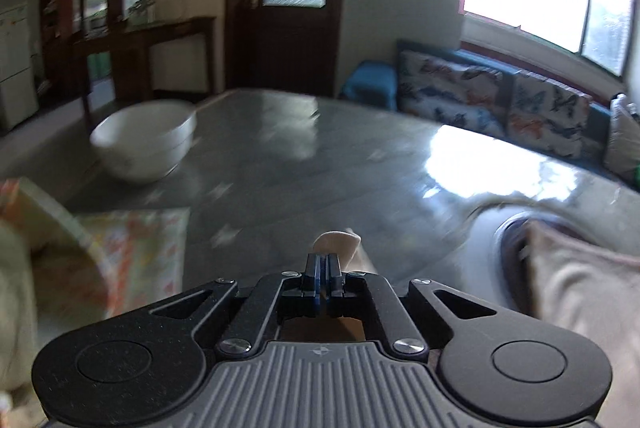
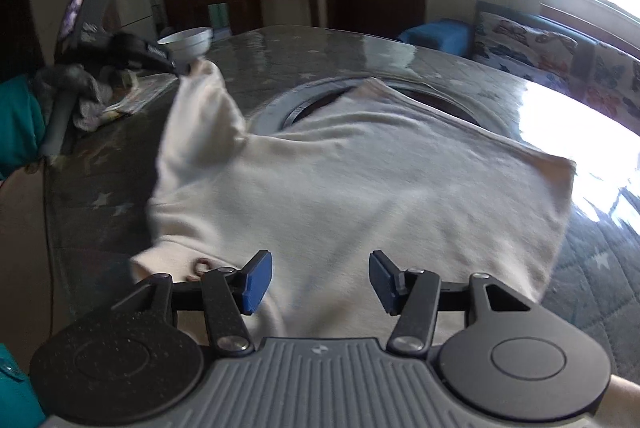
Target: Fold clothes
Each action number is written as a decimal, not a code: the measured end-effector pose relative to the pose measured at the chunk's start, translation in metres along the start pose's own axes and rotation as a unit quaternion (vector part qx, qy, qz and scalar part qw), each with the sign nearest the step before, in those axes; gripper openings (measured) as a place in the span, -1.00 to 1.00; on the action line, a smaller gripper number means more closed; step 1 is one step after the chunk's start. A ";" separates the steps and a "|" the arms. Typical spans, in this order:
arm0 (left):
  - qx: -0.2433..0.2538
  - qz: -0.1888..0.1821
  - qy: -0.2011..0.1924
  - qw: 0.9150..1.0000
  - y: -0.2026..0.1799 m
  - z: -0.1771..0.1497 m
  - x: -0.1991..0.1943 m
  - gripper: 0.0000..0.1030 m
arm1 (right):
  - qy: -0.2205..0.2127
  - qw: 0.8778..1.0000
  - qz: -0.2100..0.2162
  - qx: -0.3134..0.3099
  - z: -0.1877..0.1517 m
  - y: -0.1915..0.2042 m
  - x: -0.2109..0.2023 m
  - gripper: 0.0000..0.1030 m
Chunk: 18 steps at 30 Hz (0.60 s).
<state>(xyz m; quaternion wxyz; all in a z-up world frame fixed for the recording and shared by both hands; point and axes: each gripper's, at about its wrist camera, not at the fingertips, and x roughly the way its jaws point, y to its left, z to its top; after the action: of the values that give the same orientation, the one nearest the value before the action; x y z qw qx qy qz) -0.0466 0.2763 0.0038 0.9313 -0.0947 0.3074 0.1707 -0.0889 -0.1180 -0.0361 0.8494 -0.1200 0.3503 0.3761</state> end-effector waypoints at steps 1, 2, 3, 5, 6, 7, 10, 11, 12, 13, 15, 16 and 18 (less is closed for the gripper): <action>-0.002 0.002 0.001 1.000 0.003 -0.003 -0.001 -0.96 | 0.001 1.000 0.004 -0.006 0.001 0.004 0.001 0.06; -0.004 0.003 0.001 1.000 0.005 -0.005 -0.002 -0.96 | 0.002 1.000 0.009 -0.014 0.002 0.010 0.002 0.06; -0.005 0.005 0.000 1.000 0.008 -0.008 -0.004 -0.96 | 0.005 1.000 0.011 -0.020 0.002 0.014 0.004 0.07; 0.002 0.013 0.006 1.000 0.011 -0.014 -0.004 -0.95 | 0.011 0.999 0.015 -0.029 0.002 0.019 0.006 0.07; 0.007 0.017 0.009 1.000 0.012 -0.017 -0.003 -0.95 | 0.014 0.999 0.015 -0.034 0.000 0.022 0.007 0.06; 0.011 0.022 0.013 1.000 0.014 -0.020 -0.003 -0.95 | 0.018 0.999 0.015 -0.040 -0.002 0.025 0.007 0.06; 0.004 0.030 0.021 0.999 0.022 -0.023 -0.003 -0.94 | 0.029 0.998 0.016 -0.055 -0.006 0.034 0.009 0.07; -0.001 0.030 0.022 0.999 0.025 -0.024 -0.004 -0.93 | 0.027 0.998 0.015 -0.056 -0.006 0.034 0.007 0.07; -0.005 0.030 0.019 0.999 0.027 -0.025 -0.006 -0.93 | 0.026 0.998 0.014 -0.056 -0.005 0.034 0.006 0.07; -0.007 0.031 0.015 0.999 0.028 -0.024 -0.008 -0.91 | 0.025 0.998 0.013 -0.057 -0.004 0.034 0.004 0.07; -0.012 0.033 0.005 0.999 0.029 -0.021 -0.012 -0.88 | 0.016 0.998 0.014 -0.053 0.000 0.034 0.000 0.07; -0.019 0.032 0.000 0.999 0.030 -0.019 -0.014 -0.87 | 0.012 0.998 0.015 -0.054 0.002 0.035 -0.001 0.07; -0.027 0.015 -0.010 0.999 0.027 -0.016 -0.017 -0.85 | 0.004 0.998 0.017 -0.054 0.006 0.038 -0.003 0.07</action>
<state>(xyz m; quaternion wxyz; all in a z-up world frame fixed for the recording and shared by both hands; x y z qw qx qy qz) -0.0785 0.2926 0.0001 0.9287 -0.1133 0.2948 0.1941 -0.1145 -0.0912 -0.0277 0.8339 -0.1615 0.3343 0.4084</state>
